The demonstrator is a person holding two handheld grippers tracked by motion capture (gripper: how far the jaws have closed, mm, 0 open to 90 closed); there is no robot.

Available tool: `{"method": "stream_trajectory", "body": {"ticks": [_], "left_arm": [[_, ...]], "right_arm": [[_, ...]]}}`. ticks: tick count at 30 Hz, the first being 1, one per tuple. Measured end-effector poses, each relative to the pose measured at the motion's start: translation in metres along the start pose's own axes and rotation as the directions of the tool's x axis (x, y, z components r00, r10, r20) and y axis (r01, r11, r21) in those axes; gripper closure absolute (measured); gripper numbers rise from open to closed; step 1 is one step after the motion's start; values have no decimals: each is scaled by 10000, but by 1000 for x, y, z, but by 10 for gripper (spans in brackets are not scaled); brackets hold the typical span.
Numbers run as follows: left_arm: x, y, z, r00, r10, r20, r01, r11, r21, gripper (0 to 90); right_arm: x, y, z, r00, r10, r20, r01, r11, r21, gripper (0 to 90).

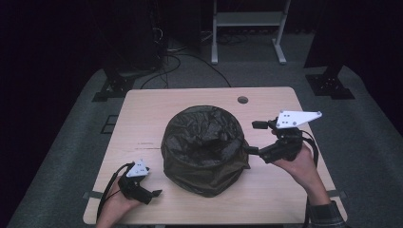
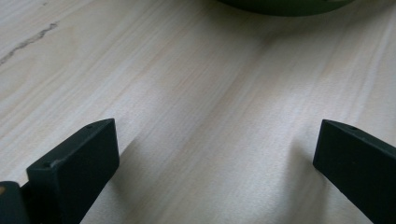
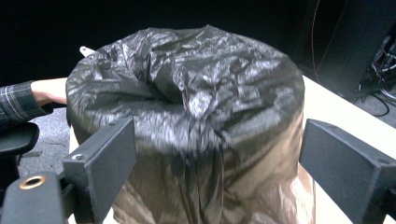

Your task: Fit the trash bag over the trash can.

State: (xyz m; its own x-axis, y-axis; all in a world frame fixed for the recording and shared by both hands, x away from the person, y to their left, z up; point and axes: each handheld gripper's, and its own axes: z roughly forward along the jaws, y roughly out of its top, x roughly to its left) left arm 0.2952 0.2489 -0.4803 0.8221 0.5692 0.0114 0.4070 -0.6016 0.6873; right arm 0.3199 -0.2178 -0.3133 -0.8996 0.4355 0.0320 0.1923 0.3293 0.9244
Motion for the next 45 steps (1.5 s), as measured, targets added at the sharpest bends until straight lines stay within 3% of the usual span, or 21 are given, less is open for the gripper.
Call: {"method": "stream_trajectory", "body": {"ticks": [3, 18, 25, 32, 45], "left_arm": [[0, -3, 1, 10000, 1, -4, -1, 9994, -344, 0], [0, -3, 1, 10000, -3, 1, 3, 9994, -359, 0], [0, -3, 1, 10000, -13, -5, 13, 9993, -361, 0], [0, -3, 1, 10000, -14, -3, 14, 9993, -361, 0], [0, -3, 1, 10000, -14, -3, 14, 9994, -360, 0]], "right_arm": [[0, 7, 7, 9998, -208, -52, 208, 9998, 55, 95], [4, 43, 49, 9958, -747, -532, 773, 9958, 488, 95], [3, 51, 75, 9934, -796, -832, 882, 9904, 1062, 95], [3, 49, 96, 9910, -860, -1024, 1054, 9737, 2018, 95], [7, 46, 114, 9843, -1343, -1148, 1636, 9382, 3049, 96]]}}
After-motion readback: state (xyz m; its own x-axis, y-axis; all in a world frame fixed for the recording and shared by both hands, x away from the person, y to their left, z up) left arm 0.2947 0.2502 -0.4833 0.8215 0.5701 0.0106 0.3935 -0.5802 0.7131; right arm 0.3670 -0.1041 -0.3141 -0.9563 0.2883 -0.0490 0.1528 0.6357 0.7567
